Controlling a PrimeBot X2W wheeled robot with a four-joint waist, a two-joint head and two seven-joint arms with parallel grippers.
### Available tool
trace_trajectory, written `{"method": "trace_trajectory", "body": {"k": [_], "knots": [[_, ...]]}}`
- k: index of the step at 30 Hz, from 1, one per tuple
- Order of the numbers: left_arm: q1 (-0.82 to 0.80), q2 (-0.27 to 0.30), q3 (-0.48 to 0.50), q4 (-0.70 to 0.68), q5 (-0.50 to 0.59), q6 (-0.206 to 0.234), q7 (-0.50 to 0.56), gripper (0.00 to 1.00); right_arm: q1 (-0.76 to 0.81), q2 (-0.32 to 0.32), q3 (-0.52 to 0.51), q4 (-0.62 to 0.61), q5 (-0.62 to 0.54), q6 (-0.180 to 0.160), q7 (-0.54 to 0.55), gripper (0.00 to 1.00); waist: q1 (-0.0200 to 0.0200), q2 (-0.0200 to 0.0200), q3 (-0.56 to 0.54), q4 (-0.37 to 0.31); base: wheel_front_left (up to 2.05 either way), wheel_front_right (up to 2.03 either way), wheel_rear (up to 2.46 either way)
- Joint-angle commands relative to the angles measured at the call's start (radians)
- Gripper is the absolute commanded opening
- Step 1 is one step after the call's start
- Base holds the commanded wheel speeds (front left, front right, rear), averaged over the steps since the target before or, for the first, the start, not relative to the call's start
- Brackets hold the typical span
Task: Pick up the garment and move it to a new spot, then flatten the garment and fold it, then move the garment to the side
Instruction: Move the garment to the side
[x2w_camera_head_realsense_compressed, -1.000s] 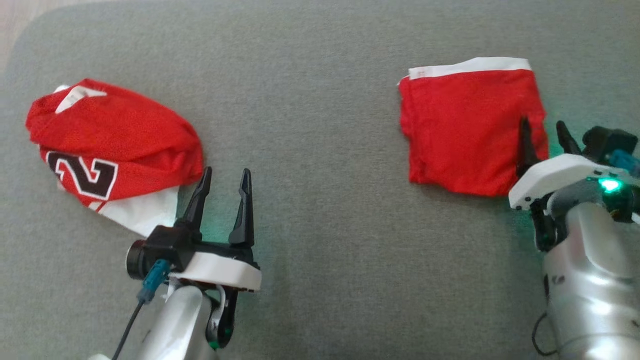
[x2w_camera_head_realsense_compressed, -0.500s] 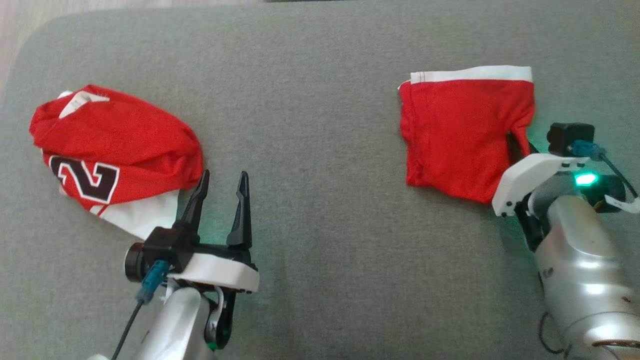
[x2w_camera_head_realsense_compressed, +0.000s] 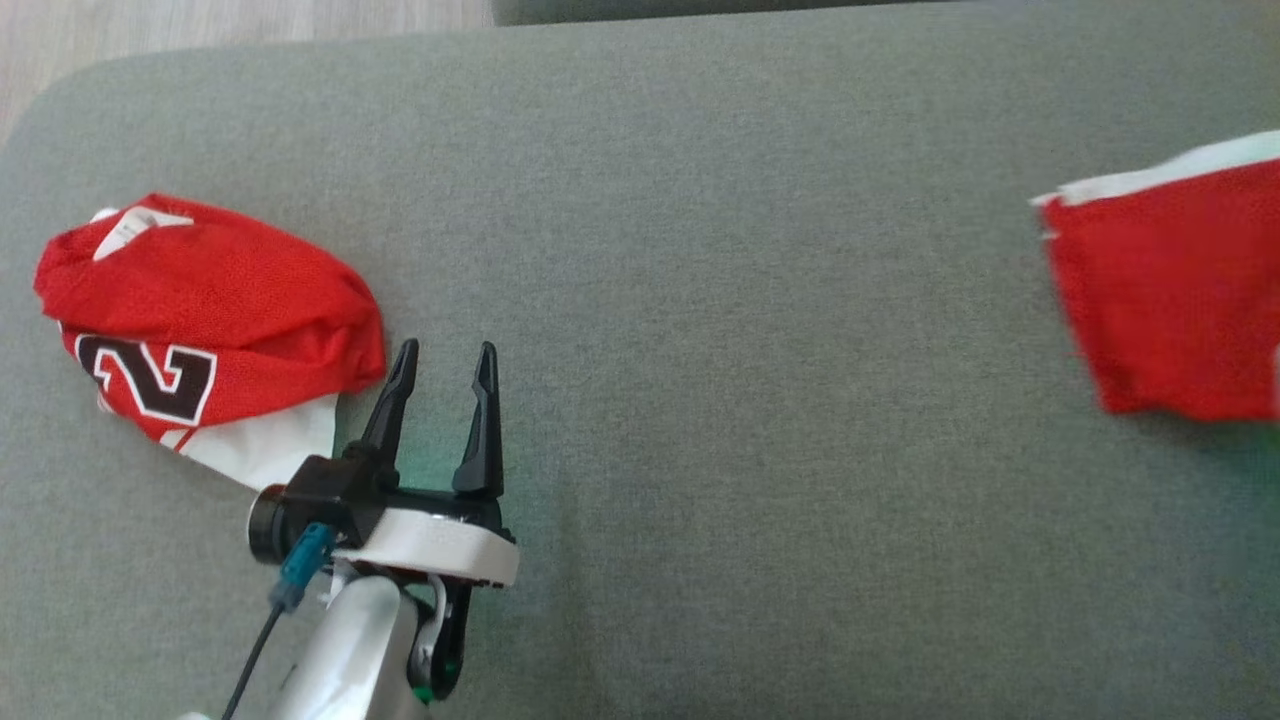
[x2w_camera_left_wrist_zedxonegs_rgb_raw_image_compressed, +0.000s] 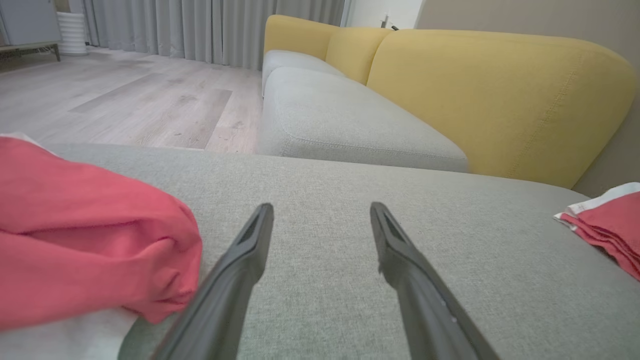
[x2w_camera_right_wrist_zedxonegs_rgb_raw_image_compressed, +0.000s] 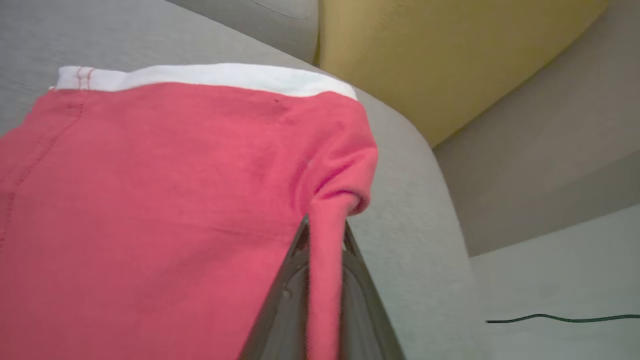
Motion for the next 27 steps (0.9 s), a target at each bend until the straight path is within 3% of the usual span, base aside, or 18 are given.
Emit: {"method": "trace_trajectory", "body": {"k": [1,7,27], "knots": [[-0.015,0.007,0.034,-0.037,0.003,-0.001,-0.01,1.0,0.001,-0.06,0.006,-0.019,-0.01,0.007,0.0,0.0,0.0,0.0,0.016,0.009,0.0,0.0,0.0],[-0.031,0.007,0.039,-0.042,0.003,-0.002,-0.01,1.0,-0.016,-0.139,-0.058,-0.034,-0.038,0.007,-0.001,0.0,0.0,0.0,0.057,0.027,0.0,0.0,0.0],[-0.052,0.007,0.045,-0.032,0.006,-0.004,-0.01,1.0,0.018,-0.085,-0.256,-0.134,-0.159,0.007,0.032,0.0,0.0,0.0,0.075,0.031,0.0,0.0,0.0]]}}
